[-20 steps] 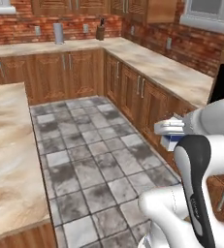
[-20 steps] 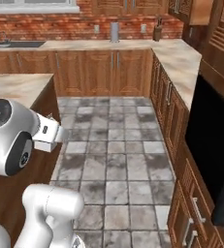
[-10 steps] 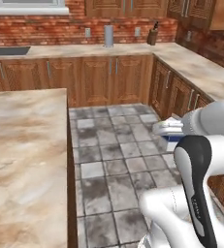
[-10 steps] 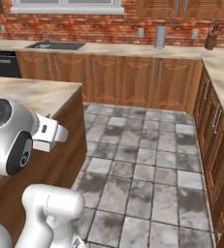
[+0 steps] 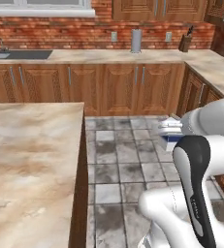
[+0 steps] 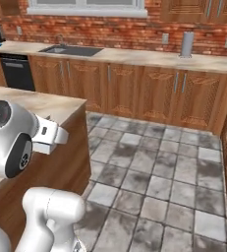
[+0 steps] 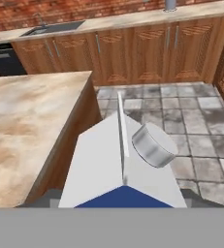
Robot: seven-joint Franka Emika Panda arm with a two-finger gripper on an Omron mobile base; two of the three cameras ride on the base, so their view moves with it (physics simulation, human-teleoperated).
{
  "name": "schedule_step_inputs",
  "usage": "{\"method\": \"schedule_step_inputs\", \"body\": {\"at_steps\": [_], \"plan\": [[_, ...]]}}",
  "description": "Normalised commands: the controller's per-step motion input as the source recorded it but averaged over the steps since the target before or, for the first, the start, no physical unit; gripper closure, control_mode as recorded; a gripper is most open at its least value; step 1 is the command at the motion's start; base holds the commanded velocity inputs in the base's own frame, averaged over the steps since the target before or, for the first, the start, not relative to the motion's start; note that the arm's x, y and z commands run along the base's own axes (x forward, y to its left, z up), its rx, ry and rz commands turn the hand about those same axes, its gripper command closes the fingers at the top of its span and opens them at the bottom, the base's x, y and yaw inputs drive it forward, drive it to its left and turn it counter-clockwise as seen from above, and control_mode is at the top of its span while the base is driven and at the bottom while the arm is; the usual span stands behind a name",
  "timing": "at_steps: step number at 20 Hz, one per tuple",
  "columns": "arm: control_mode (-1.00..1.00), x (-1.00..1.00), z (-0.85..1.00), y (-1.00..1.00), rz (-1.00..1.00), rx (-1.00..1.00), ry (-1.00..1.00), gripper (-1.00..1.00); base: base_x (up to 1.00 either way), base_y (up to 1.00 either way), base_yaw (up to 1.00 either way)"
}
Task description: Take a sugar cube from the saucer and place it inside the coffee. Then, grab milk from the fridge and place it next to the coffee on the counter to sweeten the coffee.
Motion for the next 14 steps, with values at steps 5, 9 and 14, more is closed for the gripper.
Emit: {"method": "schedule_step_inputs", "body": {"at_steps": [5,9,14], "plan": [[1.0,0.0,0.0,0.0,0.0,0.0,0.0,1.0,1.0,-0.87,0.17],[1.0,0.0,0.0,0.0,0.0,0.0,0.0,1.0,1.0,-0.93,0.14],[1.0,0.0,0.0,0.0,0.0,0.0,0.0,1.0,1.0,-0.63,0.16]]}}
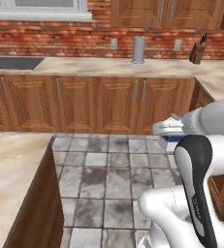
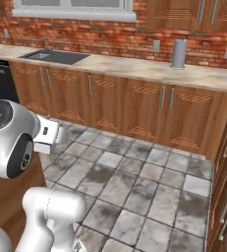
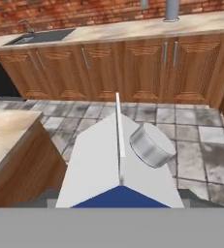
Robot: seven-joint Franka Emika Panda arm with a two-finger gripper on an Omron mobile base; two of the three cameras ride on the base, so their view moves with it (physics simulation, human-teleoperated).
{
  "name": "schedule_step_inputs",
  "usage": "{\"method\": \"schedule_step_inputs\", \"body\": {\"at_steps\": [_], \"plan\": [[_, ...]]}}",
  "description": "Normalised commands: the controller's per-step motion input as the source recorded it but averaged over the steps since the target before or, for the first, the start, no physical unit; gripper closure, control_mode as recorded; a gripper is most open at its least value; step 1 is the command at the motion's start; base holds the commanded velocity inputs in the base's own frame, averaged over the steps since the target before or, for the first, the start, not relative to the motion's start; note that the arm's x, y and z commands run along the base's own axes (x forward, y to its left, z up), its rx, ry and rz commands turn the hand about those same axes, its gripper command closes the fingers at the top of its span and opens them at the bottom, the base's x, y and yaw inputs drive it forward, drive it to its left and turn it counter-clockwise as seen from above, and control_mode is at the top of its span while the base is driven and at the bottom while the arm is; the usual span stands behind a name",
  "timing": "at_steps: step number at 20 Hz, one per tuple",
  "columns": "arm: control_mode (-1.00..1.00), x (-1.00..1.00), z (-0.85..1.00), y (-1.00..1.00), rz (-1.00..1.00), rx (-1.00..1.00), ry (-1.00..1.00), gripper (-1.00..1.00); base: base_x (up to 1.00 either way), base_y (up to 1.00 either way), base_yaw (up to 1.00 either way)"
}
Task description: Take a sugar cube from the saucer and place it inside the coffee. Then, grab milk from the fridge and place it next to the coffee on the counter to sweeten the coffee.
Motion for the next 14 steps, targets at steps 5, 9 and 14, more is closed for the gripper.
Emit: {"method": "schedule_step_inputs", "body": {"at_steps": [5,9,14], "plan": [[1.0,0.0,0.0,0.0,0.0,0.0,0.0,1.0,1.0,-0.44,0.18],[1.0,0.0,0.0,0.0,0.0,0.0,0.0,1.0,1.0,-0.31,0.21],[1.0,0.0,0.0,0.0,0.0,0.0,0.0,1.0,1.0,-0.26,0.23]]}}
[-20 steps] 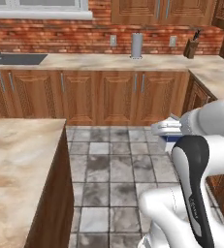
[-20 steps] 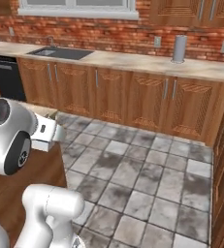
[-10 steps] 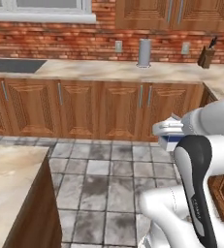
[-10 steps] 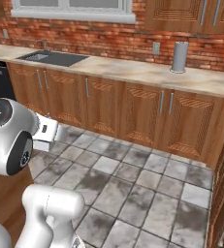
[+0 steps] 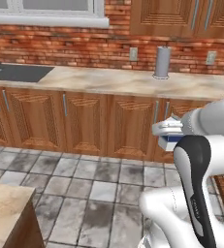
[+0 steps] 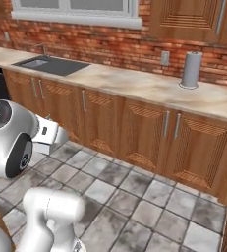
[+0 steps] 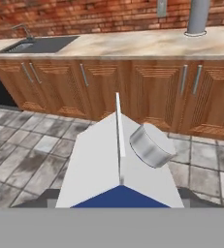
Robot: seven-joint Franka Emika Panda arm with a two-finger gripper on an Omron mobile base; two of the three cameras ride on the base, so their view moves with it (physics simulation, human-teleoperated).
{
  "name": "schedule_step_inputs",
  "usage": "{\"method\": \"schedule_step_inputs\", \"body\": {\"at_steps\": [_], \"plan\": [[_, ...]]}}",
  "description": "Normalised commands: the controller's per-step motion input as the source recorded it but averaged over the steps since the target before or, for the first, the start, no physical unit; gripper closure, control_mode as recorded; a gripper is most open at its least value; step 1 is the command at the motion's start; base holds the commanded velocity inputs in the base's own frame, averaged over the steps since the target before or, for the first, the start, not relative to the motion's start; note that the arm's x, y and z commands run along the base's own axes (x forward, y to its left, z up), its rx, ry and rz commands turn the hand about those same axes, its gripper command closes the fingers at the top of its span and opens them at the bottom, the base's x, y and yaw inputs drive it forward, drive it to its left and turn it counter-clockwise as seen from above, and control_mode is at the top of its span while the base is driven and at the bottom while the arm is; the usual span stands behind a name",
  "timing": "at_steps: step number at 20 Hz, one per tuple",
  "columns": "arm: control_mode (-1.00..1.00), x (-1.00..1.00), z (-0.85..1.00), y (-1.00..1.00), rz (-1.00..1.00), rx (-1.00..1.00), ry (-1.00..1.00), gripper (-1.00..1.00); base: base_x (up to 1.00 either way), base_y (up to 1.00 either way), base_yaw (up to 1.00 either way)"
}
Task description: Take a sugar cube from the saucer and place it inside the coffee. Then, grab milk from the fridge and place it next to the coffee on the counter to sweeten the coffee.
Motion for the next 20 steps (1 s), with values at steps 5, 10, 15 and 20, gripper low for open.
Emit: {"method": "schedule_step_inputs", "body": {"at_steps": [5,10,15,20], "plan": [[1.0,0.0,0.0,0.0,0.0,0.0,0.0,1.0,1.0,-0.19,0.24],[1.0,0.0,0.0,0.0,0.0,0.0,0.0,1.0,1.0,-0.01,0.29],[1.0,0.0,0.0,0.0,0.0,0.0,0.0,1.0,1.0,0.08,0.31],[1.0,0.0,0.0,0.0,0.0,0.0,0.0,1.0,1.0,0.4,0.3]]}}
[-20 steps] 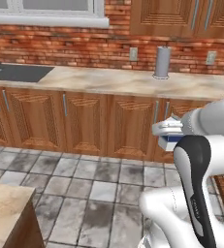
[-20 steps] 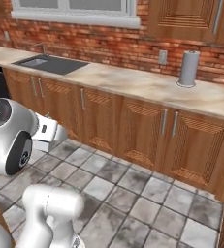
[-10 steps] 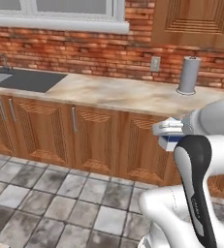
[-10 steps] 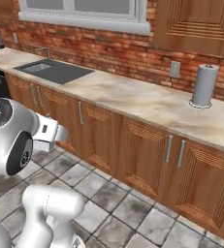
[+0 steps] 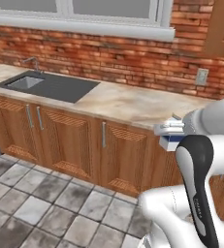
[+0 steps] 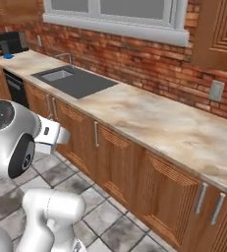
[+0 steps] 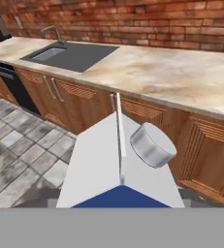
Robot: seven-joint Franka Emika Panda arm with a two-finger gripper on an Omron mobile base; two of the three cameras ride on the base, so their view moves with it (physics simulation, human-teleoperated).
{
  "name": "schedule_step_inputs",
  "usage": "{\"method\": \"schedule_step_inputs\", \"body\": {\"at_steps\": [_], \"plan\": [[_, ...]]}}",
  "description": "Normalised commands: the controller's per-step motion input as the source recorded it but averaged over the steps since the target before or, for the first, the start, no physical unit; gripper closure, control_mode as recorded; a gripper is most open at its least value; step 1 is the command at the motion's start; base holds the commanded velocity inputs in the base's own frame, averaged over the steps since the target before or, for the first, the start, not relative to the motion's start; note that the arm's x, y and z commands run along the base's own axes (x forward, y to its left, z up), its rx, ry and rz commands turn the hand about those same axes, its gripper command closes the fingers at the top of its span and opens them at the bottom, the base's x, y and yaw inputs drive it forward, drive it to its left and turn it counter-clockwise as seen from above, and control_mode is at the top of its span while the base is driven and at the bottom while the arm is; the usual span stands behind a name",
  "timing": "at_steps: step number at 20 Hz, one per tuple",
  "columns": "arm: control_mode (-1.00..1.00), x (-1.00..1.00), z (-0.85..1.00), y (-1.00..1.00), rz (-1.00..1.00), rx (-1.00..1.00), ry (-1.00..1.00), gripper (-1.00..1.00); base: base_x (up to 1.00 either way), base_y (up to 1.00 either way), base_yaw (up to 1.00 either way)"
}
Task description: Take a sugar cube from the saucer and place it inside the coffee. Then, grab milk from the fridge and place it next to the coffee on the counter to sweeten the coffee.
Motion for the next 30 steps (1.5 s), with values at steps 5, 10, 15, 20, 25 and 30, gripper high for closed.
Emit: {"method": "schedule_step_inputs", "body": {"at_steps": [5,10,15,20,25,30], "plan": [[1.0,0.0,0.0,0.0,0.0,0.0,0.0,1.0,1.0,0.61,0.29],[1.0,0.0,0.0,0.0,0.0,0.0,0.0,1.0,1.0,0.87,0.23],[1.0,0.0,0.0,0.0,0.0,0.0,0.0,1.0,1.0,0.97,0.18],[1.0,0.0,0.0,0.0,0.0,0.0,0.0,1.0,1.0,1.0,0.11],[1.0,0.0,0.0,0.0,0.0,0.0,0.0,1.0,1.0,0.99,0.07],[1.0,0.0,0.0,0.0,0.0,0.0,0.0,1.0,1.0,0.91,0.01]]}}
